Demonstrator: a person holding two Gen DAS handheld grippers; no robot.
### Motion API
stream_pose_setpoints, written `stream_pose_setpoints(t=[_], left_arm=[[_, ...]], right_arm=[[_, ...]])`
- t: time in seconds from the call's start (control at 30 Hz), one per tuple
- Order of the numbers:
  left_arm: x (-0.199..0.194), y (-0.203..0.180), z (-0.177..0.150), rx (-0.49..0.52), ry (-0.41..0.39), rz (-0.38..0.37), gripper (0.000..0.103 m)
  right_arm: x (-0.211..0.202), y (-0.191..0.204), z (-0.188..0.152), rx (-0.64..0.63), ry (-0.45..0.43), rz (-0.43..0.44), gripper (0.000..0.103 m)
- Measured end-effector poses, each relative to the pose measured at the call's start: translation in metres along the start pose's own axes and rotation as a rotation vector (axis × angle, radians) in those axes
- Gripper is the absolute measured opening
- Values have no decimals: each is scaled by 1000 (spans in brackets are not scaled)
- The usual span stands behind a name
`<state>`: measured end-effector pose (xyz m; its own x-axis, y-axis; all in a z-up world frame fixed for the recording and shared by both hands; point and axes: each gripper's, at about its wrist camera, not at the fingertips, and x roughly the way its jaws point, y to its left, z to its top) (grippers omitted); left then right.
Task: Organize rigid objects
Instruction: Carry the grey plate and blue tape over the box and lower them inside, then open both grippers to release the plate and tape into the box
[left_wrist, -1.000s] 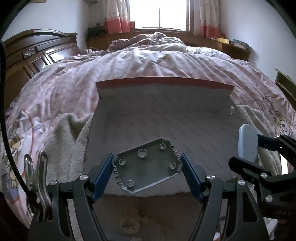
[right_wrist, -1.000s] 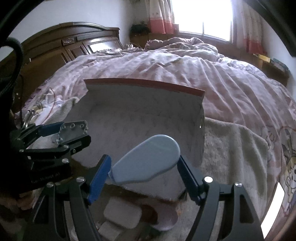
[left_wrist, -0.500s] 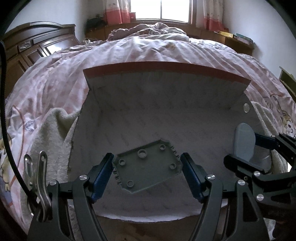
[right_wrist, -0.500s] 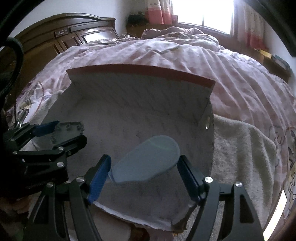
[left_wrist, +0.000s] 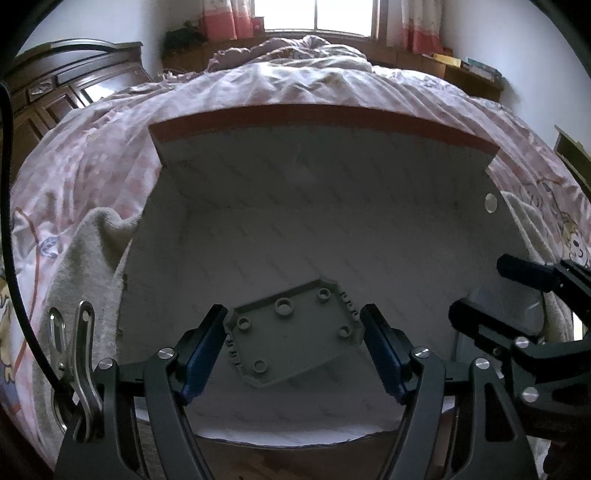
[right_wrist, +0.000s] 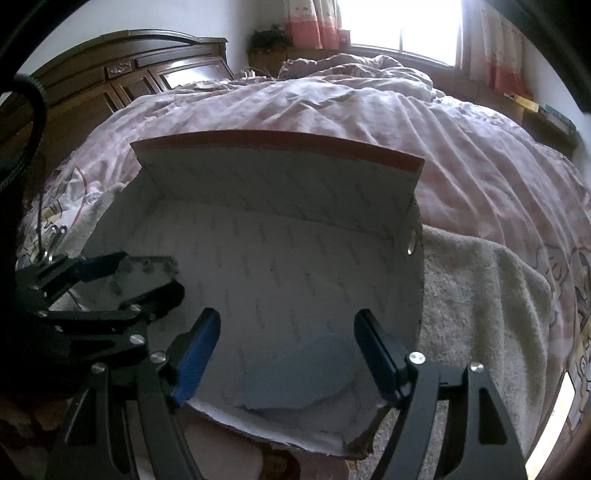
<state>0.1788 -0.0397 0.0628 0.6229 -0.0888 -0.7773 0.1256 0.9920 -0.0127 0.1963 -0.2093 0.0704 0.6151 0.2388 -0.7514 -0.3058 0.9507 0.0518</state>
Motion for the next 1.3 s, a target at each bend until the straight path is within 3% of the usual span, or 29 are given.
stream_pose_setpoints(t=[0.37, 0.5, 0.9, 1.3], left_arm=[[-1, 6, -2, -34, 9, -16, 76], [-7, 6, -1, -39, -12, -18, 85], [-35, 8, -10, -44, -42, -32, 85], [-85, 19, -57, -45, -74, -21, 85]], right_arm=[[-10, -1, -5, 3, -17, 19, 79], [-14, -1, -6, 5, -27, 23, 82], [-34, -2, -19, 51, -36, 48, 82], [-66, 10, -53, 61, -49, 79, 83]])
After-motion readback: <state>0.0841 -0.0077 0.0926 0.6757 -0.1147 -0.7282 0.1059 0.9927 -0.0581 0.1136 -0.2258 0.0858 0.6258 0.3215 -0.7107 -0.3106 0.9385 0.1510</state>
